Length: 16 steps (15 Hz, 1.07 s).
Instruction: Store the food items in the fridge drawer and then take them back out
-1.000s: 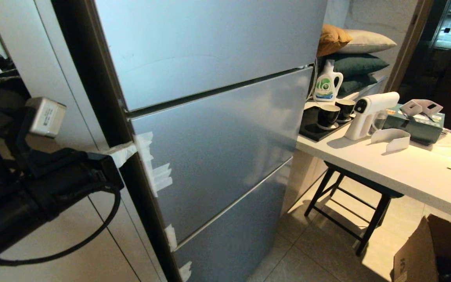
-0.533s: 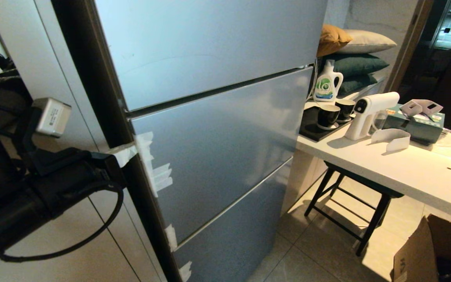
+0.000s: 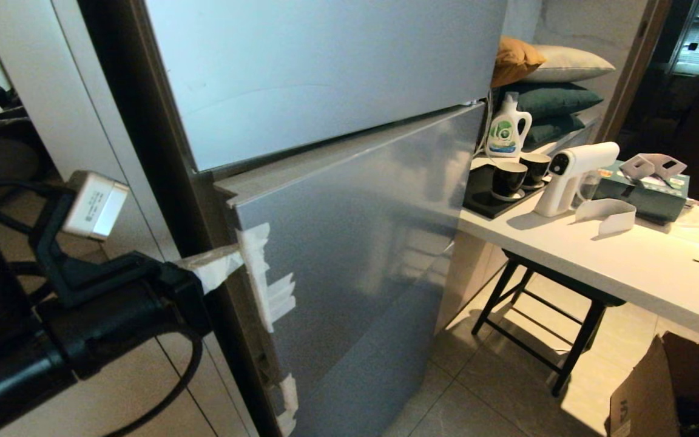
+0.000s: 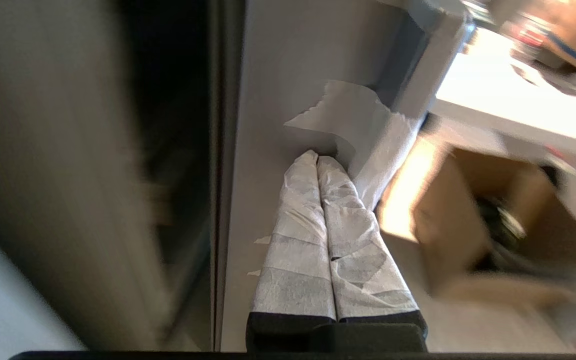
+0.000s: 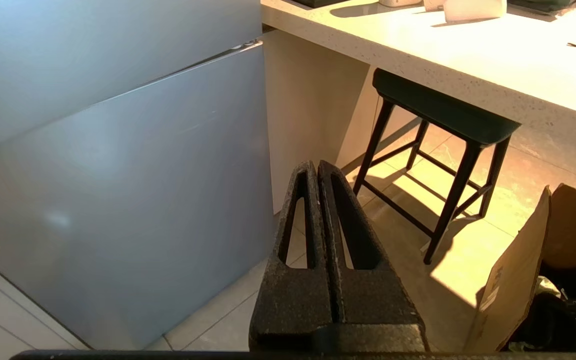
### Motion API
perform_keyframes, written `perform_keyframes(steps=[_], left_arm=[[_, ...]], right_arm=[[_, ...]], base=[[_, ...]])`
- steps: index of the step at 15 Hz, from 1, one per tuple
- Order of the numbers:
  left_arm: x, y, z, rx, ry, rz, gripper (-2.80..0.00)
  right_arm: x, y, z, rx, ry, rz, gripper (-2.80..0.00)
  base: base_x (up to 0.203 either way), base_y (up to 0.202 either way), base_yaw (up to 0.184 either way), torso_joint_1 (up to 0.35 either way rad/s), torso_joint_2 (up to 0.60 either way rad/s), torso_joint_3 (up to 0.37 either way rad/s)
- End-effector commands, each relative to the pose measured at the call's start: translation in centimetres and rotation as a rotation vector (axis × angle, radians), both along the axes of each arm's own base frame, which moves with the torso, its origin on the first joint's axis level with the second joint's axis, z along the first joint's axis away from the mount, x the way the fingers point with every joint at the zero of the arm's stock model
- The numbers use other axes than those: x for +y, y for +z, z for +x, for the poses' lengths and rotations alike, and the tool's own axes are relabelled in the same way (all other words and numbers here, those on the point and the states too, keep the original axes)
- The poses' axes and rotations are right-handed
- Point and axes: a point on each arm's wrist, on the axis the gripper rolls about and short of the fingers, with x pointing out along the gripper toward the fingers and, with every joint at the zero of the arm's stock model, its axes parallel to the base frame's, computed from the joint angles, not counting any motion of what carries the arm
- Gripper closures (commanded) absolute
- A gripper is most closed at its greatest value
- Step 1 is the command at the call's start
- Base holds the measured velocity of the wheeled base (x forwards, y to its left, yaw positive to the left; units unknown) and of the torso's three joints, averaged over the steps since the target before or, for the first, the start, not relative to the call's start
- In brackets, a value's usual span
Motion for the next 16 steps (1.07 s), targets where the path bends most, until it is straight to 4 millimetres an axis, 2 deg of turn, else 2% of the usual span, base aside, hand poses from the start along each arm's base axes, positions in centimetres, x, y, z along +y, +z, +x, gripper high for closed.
perform_keyframes(steps=[1,5,8,11,13,16], left_arm=[[-0.5,0.5,-1.8,-0.031,-0.071,-0.017,0.00],[-1.4,0.5,-3.8,-0.038,-0.170,-0.022,0.00],[-1.9,0.3,-3.8,-0.031,-0.181,-0.012,0.00],[-2.6,0.0,-2.8,-0.016,-0.132,0.001,0.00],[-1.9,0.7,-2.9,-0.041,-0.085,-0.016,0.00],[0.2,1.2,-1.0,-0.054,0.116,-0.025,0.00]], right_arm=[[0.0,0.0,0.0,0.001,0.000,0.000,0.00],[0.0,0.0,0.0,0.001,0.000,0.000,0.00],[0.0,0.0,0.0,0.001,0.000,0.000,0.00],[0.0,0.0,0.0,0.001,0.000,0.000,0.00],[0.0,0.0,0.0,0.001,0.000,0.000,0.00],[0.0,0.0,0.0,0.001,0.000,0.000,0.00]], base=[[0.000,0.000,0.000,0.000,0.00,0.000],[0.000,0.000,0.000,0.000,0.00,0.000],[0.000,0.000,0.000,0.000,0.00,0.000],[0.000,0.000,0.000,0.000,0.00,0.000],[0.000,0.000,0.000,0.000,0.00,0.000],[0.000,0.000,0.000,0.000,0.00,0.000]])
